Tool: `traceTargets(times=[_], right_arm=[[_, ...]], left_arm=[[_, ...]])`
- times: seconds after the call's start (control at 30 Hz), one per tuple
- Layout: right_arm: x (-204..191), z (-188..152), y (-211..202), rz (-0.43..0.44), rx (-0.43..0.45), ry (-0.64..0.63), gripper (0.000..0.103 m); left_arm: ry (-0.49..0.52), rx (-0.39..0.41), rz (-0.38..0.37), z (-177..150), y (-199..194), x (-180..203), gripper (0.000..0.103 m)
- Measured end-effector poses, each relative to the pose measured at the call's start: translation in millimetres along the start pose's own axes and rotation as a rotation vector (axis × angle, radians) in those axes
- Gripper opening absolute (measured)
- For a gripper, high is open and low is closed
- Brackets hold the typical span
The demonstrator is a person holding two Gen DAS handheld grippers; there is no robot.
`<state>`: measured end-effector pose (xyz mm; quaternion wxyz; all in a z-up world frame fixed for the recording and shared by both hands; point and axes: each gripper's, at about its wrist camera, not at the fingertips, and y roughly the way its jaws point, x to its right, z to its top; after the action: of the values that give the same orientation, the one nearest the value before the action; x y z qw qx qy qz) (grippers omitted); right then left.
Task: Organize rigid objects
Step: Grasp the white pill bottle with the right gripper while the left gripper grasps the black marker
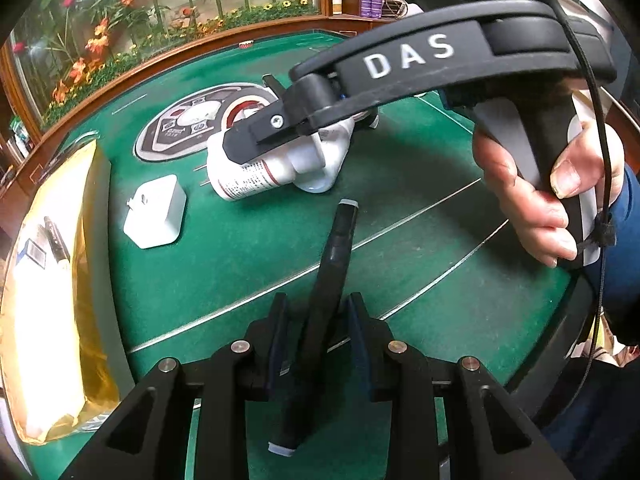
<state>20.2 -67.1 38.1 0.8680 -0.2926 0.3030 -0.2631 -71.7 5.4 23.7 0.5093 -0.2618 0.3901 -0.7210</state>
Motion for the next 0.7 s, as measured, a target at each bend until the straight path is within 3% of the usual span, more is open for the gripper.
traceTargets(times=[0.23,0.7], right_arm=[[2.5,0.2,-1.1,0.002,0.009,0.007,0.035],[3.5,0.6,-2.5,0.000,0.016,0.014,0.035]], left_arm=[[-0.019,0.011,-0.023,1.2,1.2,-0.3,0.032],[0.025,0.046,0.022,-1.9,-3.9,18.2,0.031]])
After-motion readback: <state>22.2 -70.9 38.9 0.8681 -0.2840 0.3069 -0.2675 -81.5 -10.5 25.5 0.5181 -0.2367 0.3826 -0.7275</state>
